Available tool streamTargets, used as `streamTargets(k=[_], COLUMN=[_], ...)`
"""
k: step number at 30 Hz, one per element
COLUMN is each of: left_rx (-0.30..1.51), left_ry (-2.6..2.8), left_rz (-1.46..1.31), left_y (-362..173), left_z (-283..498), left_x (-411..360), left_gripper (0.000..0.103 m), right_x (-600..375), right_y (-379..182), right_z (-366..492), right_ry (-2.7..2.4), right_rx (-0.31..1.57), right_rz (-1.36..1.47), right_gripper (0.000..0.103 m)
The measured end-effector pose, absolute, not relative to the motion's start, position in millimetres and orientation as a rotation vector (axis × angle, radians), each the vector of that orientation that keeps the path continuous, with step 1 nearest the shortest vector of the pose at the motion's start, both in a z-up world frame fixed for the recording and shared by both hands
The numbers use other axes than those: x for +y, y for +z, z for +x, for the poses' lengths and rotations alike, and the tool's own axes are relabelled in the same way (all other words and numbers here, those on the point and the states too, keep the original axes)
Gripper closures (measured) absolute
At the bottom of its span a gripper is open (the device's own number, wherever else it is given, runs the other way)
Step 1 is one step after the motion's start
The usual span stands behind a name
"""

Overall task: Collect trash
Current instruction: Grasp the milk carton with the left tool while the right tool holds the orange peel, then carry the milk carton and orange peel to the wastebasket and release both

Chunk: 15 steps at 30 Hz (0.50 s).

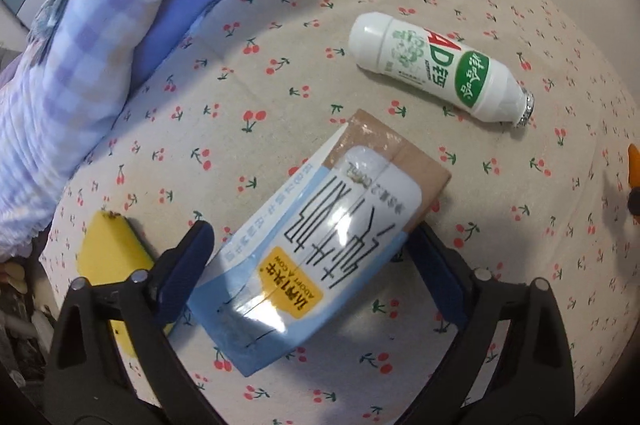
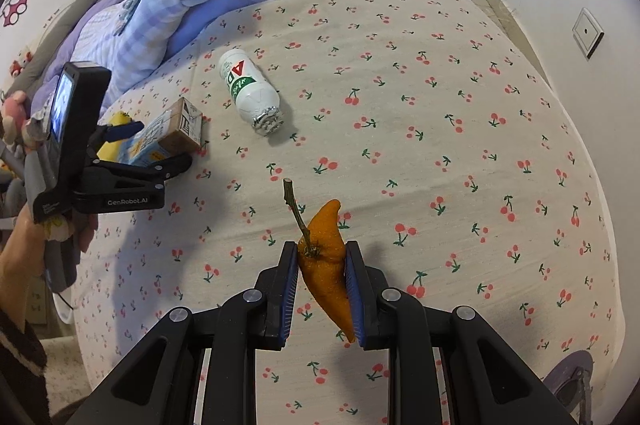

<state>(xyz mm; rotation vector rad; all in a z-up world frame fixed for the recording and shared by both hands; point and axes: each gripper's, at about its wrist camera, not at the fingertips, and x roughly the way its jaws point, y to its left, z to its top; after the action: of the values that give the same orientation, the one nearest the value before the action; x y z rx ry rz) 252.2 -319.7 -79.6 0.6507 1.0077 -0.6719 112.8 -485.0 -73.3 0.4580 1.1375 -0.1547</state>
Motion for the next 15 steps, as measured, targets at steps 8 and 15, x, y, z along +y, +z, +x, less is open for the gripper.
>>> streamTargets(k=[8,15], left_rx=[1.05,1.089], left_ry=[-0.612,-0.621], left_rz=[0.543,0.423], left_y=[-67.0,-62.7], left_z=[228.4,184.5], left_x=[-289.4,-241.1], left_gripper=[0.035,0.039], right_x=[-473.7,-457.8], right_y=[-63.3,-48.8], right_z=[111.3,107.2], right_ry=[-0.127,-0.093], right_rx=[1.114,1.082], right_rz=[0.473,0.476], right_gripper=[0.079,0.079])
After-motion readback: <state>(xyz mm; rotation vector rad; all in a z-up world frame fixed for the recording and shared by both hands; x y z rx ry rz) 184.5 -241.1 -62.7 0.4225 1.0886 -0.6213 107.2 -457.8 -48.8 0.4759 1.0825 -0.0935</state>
